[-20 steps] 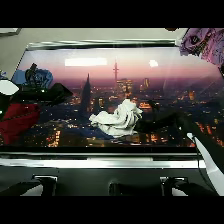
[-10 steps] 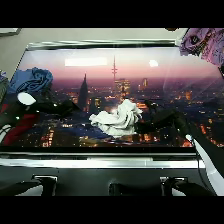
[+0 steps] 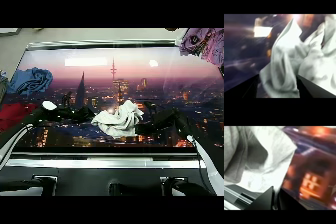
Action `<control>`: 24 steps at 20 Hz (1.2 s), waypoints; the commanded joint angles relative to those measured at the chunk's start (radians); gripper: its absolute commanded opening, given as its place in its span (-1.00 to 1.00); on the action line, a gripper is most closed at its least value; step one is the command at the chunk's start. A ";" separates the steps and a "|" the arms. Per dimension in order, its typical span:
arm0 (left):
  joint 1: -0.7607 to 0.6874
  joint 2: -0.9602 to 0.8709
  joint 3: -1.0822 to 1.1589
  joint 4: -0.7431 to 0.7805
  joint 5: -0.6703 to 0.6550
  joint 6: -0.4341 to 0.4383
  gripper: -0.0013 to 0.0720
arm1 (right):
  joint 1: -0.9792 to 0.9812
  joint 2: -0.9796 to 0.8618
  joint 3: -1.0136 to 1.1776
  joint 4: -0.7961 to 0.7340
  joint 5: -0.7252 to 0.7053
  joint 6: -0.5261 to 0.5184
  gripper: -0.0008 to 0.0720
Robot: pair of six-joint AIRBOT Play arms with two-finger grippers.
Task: Fold the clothes and pants, and hang the long-sleeved shirts on hangers.
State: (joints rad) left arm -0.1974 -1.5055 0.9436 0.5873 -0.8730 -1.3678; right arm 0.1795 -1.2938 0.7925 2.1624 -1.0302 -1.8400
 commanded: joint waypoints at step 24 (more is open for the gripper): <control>0.235 0.737 0.799 0.895 -0.315 -0.497 -0.91 | 0.001 0.671 0.871 -0.639 -0.016 0.358 -0.89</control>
State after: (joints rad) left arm 0.0334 -0.8742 1.7199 1.3293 -1.1187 -1.7542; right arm 0.1799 -0.7158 1.6352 1.5906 -1.0519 -1.5509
